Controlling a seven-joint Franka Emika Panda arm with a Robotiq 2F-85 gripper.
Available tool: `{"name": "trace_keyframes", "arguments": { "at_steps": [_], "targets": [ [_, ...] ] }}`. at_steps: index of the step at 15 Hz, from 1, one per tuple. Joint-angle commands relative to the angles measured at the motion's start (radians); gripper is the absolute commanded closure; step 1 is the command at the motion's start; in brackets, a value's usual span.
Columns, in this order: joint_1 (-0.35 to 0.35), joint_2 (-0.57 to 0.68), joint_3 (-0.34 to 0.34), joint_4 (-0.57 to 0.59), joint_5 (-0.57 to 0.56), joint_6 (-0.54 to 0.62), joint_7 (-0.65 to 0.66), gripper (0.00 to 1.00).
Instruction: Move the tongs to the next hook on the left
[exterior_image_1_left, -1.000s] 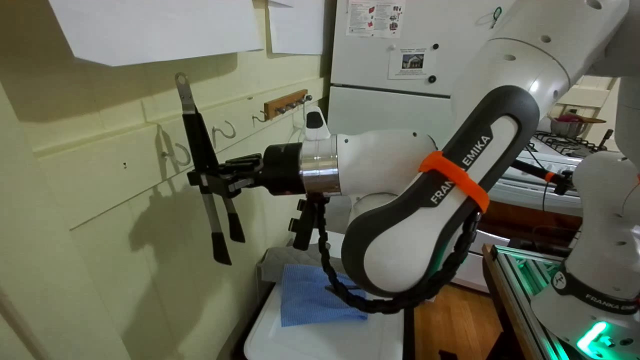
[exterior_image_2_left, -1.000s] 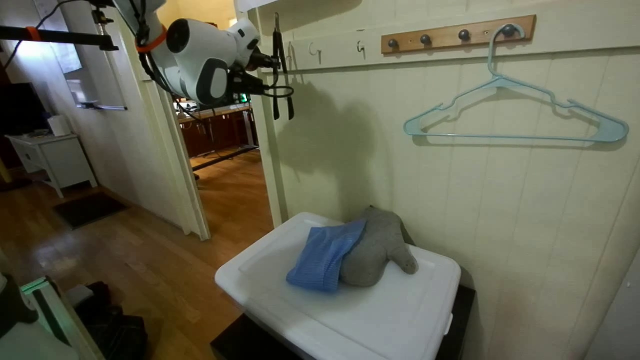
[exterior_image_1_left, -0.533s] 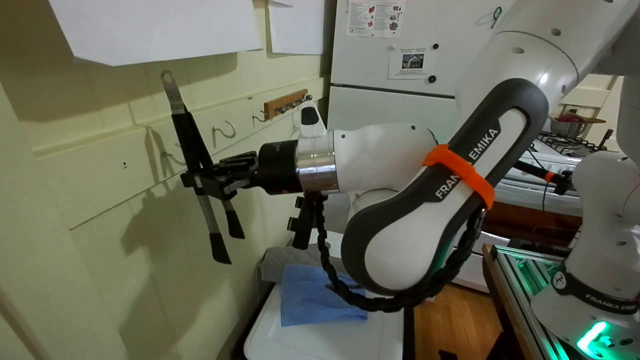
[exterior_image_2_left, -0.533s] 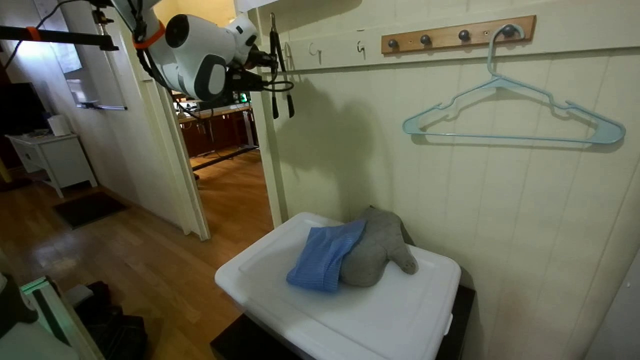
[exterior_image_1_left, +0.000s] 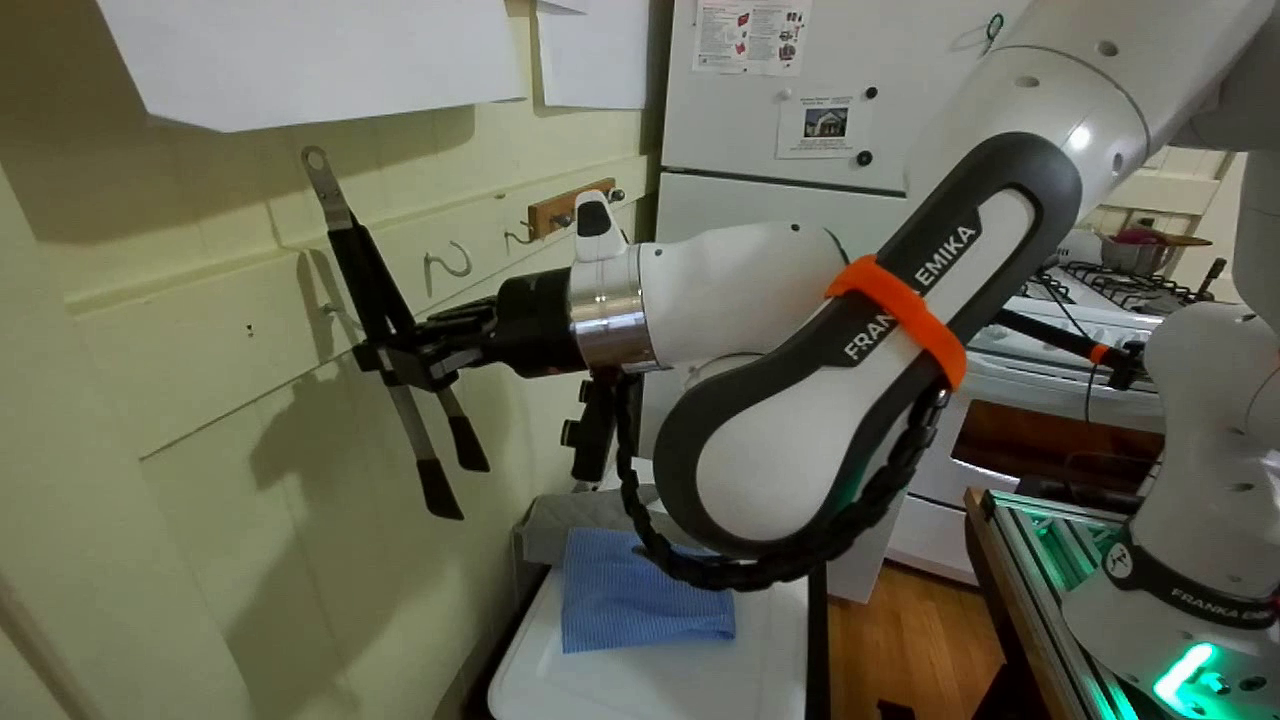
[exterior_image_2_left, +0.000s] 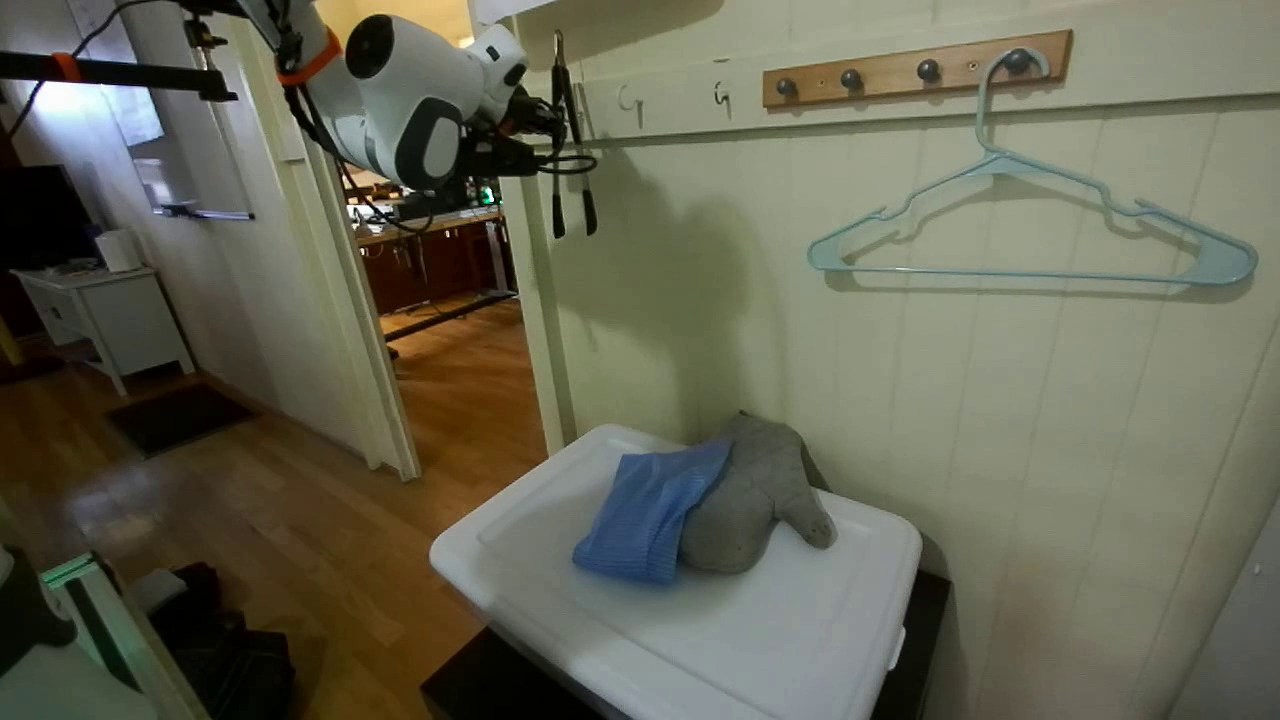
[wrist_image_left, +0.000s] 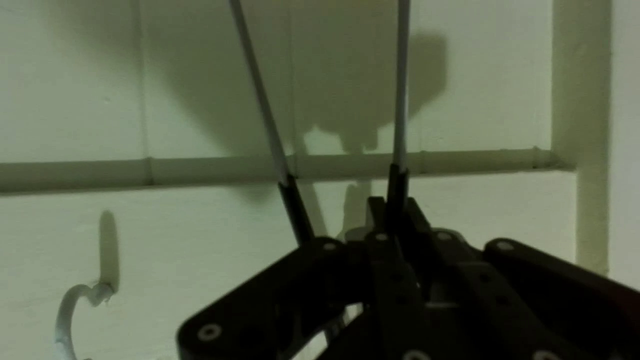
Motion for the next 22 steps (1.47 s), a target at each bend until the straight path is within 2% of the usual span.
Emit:
{"name": "trace_keyframes", "arguments": {
  "at_steps": [1,11,20,21,22],
  "targets": [
    [0.017,0.005,-0.015,0.043,0.035,-0.056,-0.029,0.98],
    [0.021,0.056,-0.032,0.094,0.032,-0.130,-0.021,0.98],
    [0.018,0.110,-0.025,0.136,0.021,-0.121,-0.004,0.97],
    [0.018,0.112,-0.023,0.137,0.022,-0.120,0.000,0.66],
    [0.018,0.112,-0.020,0.138,0.023,-0.119,0.005,0.64]
  ]
}}
